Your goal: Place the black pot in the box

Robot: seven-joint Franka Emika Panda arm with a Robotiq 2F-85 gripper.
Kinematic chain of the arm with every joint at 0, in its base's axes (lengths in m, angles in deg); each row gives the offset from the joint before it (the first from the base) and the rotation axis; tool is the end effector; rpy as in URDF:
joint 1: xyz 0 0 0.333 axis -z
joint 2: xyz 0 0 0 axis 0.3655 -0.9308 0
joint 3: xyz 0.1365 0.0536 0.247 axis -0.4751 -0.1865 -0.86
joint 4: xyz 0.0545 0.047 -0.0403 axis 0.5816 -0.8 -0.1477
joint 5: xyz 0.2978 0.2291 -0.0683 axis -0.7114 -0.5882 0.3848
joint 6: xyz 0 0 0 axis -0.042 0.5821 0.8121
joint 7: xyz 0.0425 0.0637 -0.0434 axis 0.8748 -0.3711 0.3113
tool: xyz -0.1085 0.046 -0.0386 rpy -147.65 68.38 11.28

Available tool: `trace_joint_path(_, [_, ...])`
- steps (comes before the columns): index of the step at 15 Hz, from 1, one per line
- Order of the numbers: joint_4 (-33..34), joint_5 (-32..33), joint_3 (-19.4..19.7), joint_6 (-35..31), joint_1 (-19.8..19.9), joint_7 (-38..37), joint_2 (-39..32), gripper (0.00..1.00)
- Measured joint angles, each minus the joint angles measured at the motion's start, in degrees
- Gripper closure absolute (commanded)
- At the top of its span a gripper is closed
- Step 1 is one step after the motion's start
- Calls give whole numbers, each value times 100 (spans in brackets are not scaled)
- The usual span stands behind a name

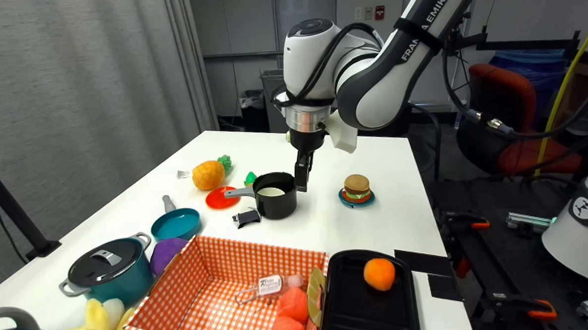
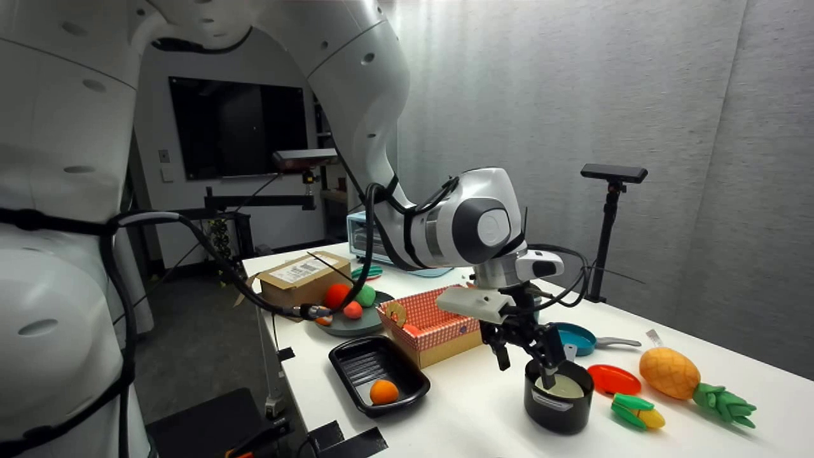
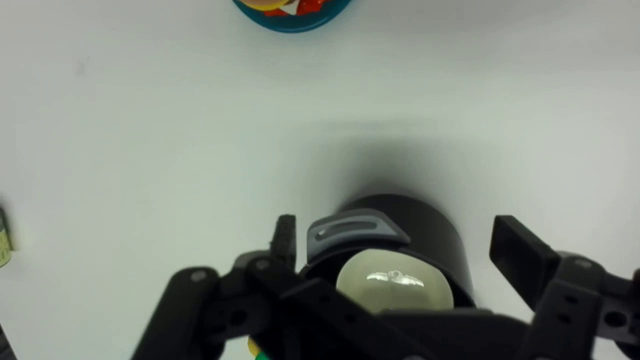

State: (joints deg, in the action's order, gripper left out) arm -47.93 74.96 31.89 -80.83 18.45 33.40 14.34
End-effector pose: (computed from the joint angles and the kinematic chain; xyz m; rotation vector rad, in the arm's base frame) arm 0.5206 -0.1054 0.2056 2.8722 -0.1188 0.1685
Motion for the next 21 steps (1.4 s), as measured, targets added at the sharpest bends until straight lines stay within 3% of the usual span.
trace_joint_path(8, [-116,-8,-190,-33,52,130,-19,0])
trace_joint_path(15, [52,-291,-801,-40,221,1660,-240,0])
trace_joint_path(21, [652,-291,-832,-35,480,2455,-800,0])
